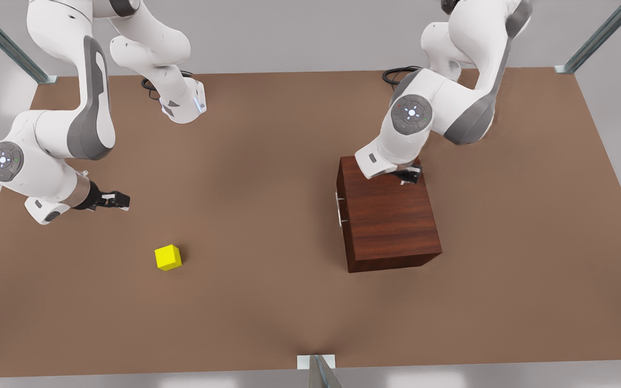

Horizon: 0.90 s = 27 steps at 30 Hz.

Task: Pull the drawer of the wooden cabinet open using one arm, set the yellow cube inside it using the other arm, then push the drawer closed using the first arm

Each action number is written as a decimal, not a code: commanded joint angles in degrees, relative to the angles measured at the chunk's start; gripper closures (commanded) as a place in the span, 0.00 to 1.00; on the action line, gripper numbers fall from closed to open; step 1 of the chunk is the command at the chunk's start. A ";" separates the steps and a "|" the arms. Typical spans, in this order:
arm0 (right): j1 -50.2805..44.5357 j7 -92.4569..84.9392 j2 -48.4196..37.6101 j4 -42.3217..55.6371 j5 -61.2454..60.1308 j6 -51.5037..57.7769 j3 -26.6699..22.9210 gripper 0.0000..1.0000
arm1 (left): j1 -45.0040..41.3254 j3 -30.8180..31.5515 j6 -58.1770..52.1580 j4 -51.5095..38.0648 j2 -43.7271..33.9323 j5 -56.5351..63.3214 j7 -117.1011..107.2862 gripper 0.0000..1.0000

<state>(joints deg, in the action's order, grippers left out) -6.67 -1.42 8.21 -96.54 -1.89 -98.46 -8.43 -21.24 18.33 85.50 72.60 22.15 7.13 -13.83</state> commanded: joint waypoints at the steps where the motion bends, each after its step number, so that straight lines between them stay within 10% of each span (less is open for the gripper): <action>1: -0.01 -0.07 -0.03 0.04 -0.04 0.02 -0.01 0.00 | -4.86 -0.05 4.41 -2.81 4.38 4.46 -33.80 0.00; 7: -0.01 -0.07 -0.03 0.04 -0.04 0.02 -0.09 0.00 | -12.34 -0.49 9.25 -9.32 17.31 13.78 -53.58 0.00; 27: -0.01 -0.77 3.66 1.71 -1.98 0.11 0.08 0.00 | -14.97 -0.93 14.88 -8.09 25.13 24.77 -55.60 0.00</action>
<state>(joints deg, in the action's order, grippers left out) -6.55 -1.67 11.65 -94.88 -3.43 -98.36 -8.40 -36.04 17.38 99.02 64.48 47.03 30.28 -55.91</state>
